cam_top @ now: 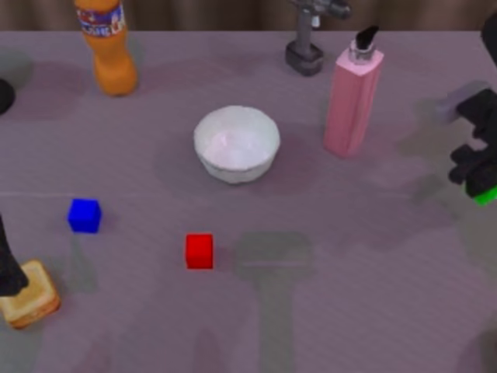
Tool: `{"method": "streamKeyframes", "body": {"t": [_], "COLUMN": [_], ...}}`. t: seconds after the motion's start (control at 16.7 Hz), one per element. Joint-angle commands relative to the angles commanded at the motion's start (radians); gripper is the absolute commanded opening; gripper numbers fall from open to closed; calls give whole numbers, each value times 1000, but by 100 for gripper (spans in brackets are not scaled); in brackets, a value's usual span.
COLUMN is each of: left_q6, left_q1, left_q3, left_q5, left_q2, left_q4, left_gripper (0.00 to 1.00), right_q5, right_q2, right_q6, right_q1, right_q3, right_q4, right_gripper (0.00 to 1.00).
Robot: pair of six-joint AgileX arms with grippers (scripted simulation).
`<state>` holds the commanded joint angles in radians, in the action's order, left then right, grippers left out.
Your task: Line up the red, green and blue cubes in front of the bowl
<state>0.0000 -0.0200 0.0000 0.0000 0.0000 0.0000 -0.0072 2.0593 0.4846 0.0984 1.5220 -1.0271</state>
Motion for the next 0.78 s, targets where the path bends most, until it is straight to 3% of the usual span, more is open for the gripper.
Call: {"method": "streamKeyframes", "body": {"t": [0.48, 0.78], "left_q6": [0, 0], "left_q1": [0, 0], "left_q3": [0, 0], "left_q5": [0, 0], "left_q2": [0, 0], "left_q4": [0, 0], "left_gripper": [100, 100], "right_q5": [0, 4], "right_q2": [-20, 32], "right_q6": [-13, -220], "right_q1": [7, 132], "right_q3": [41, 128], "right_q4": [-55, -96], "right_gripper": [0, 0]}}
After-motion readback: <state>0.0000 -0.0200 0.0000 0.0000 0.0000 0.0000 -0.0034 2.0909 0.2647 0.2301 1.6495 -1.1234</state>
